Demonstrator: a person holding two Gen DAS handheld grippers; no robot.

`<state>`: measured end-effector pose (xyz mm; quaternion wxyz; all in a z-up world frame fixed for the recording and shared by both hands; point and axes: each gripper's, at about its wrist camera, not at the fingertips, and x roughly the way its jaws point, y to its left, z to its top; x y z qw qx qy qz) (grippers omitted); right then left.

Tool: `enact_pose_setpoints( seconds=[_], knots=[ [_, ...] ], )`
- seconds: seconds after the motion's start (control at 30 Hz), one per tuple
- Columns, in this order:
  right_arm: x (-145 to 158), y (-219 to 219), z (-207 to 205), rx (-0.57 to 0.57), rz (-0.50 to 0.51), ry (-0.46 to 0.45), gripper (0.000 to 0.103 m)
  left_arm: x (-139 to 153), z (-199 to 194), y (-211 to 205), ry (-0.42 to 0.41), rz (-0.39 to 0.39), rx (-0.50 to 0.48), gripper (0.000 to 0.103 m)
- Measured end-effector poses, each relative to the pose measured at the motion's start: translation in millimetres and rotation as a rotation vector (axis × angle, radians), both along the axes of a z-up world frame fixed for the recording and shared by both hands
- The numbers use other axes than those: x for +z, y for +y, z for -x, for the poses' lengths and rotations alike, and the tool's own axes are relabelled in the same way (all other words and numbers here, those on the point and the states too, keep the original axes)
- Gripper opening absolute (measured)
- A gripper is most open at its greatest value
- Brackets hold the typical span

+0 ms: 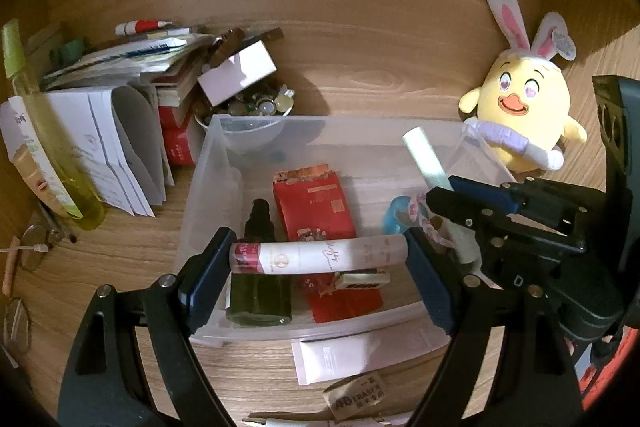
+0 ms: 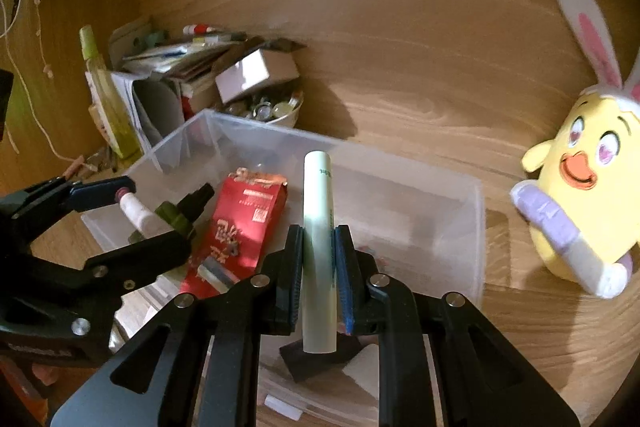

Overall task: Organize objects
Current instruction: 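Open both tools in the box and withdraw toward the remaining desk items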

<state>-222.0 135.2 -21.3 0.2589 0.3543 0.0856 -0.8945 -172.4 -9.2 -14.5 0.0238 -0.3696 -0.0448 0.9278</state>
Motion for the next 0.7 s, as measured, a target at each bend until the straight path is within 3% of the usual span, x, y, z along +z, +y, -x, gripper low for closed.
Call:
enact_pose_setpoints(
  seconds=[0.3,0.7],
  knots=[
    [-5,0,4,0.005,0.008,-0.049,0.015,-1,0,-2,-0.019,-0.033,-0.013,0.085],
    [28,20,-26,0.010,0.073,0.015,0.040,23,-32,-3,0.047,-0.010,-0.023,0.093]
  ],
)
